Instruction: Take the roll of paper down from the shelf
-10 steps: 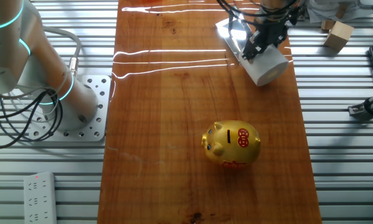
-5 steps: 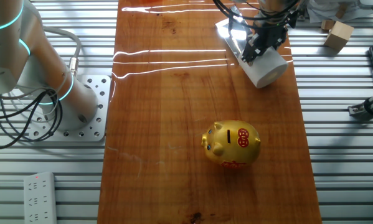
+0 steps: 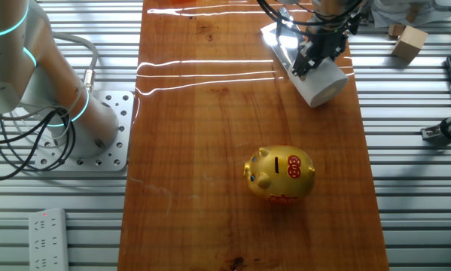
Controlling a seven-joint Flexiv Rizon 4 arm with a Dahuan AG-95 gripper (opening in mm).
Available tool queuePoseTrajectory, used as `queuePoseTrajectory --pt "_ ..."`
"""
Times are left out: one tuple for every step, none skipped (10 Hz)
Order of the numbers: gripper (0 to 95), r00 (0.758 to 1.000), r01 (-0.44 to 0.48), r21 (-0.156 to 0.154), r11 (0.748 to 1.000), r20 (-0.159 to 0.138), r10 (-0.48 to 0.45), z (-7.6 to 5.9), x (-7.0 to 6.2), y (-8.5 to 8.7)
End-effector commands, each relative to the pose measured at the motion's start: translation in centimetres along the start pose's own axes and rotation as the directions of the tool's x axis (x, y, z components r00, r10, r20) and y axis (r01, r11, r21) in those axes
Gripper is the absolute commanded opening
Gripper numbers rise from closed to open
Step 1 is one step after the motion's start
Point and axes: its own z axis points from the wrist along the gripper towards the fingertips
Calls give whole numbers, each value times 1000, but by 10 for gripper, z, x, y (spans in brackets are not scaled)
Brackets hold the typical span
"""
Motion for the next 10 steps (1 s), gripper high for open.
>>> queuePoseTrajectory --pt "380 1000 19 -4 1000 -1 -19 0 0 0" --pt "570 1000 28 -4 1000 2 -28 1 0 0" --pt "570 999 32 -4 999 2 -32 1 0 0" --pt "570 999 32 -4 999 3 -32 1 0 0" --pt "760 1000 31 -4 1000 3 -30 1 0 0" --pt "760 1000 29 -4 1000 3 -29 1 0 0" --pt "760 1000 29 -5 1000 3 -29 1 0 0" --pt "760 1000 28 -5 1000 4 -28 1 0 0" --pt "760 1000 28 -6 1000 3 -28 1 0 0" --pt "760 1000 25 -7 1000 4 -25 1 0 0"
